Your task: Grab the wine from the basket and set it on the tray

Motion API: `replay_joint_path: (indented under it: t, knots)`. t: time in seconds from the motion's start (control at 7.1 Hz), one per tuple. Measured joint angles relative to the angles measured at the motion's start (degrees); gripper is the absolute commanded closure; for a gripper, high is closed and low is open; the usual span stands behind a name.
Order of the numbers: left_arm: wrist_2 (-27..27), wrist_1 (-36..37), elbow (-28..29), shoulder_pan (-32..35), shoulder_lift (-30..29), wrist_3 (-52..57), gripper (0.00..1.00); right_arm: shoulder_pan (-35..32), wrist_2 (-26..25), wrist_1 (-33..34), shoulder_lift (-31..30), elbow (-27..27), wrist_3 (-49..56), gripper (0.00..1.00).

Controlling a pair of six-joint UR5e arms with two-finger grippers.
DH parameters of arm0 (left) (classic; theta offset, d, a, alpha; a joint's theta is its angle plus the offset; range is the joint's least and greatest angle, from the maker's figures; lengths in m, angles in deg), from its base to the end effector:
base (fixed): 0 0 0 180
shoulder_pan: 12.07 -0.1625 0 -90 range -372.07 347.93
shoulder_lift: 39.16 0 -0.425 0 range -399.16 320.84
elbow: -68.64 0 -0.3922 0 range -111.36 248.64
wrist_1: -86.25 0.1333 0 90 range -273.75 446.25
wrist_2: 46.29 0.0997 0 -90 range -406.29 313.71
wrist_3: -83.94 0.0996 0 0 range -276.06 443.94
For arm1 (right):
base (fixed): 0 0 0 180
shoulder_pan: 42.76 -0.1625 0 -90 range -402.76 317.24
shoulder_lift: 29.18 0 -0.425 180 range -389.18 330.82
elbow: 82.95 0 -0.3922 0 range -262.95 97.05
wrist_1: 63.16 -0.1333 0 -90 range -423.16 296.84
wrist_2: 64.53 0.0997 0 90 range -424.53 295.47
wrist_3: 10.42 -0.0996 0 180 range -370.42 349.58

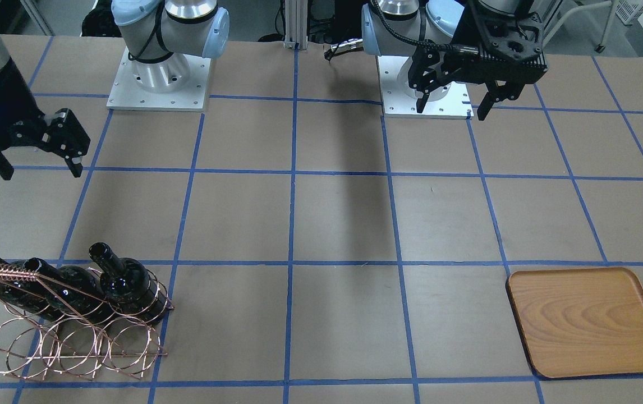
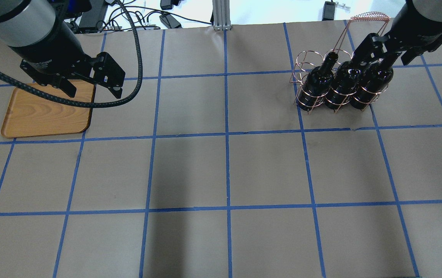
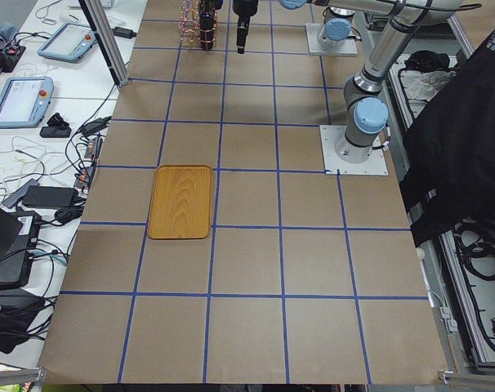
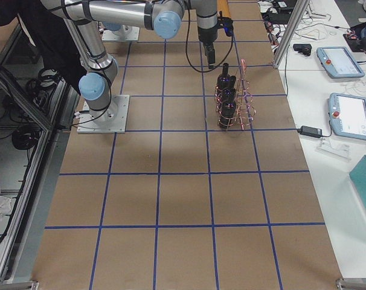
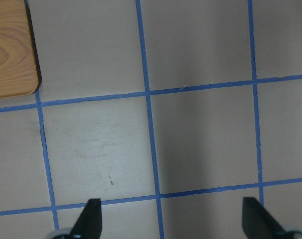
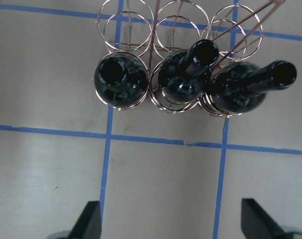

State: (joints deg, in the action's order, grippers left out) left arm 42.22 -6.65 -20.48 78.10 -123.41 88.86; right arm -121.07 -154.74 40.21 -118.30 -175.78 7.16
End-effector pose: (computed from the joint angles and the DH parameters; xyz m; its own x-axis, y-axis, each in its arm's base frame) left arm -0.1372 -0.4526 0.5378 -0.9957 0.0902 0.0203 0.0887 0.9938 -0.0670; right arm 0.0263 -0.5292 0.4806 -0.9937 -0.0979 0.0541 -0.1053 0.9817 -0.1589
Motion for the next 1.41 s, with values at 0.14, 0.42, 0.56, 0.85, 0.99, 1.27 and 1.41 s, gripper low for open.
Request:
replay_joint_path:
  t: [0.14,0.42,0.56,0.85,0.99,1.27,1.41]
  knots:
    - [0.00,0.00,0.00,0.00,0.02,0.03,0.00,0.70,0.13,2.39,1.86,0.57,0.57,0.06]
    - [-0.04,0.00,0.01,0.00,0.04,-0.03,0.00,1.01,0.68,5.04,6.34,2.34,0.48,0.12]
    - [-0.02,0.00,0.02,0.00,0.04,-0.03,0.00,1.01,1.29,6.16,8.29,3.12,0.35,0.16]
    - [0.00,-0.02,0.01,0.00,0.03,-0.02,0.00,0.76,1.71,7.00,10.65,3.73,0.22,0.23]
    - [0.00,-0.04,0.00,0.00,0.02,-0.02,0.00,0.68,1.59,7.07,11.43,3.83,0.17,0.23]
    - [-0.02,-0.05,0.00,0.00,0.04,0.00,0.00,0.57,1.34,7.22,12.77,3.92,0.02,0.23]
    - [-0.06,-0.02,0.00,0.00,0.00,-0.04,0.00,0.55,1.23,7.28,13.38,3.99,-0.84,0.23]
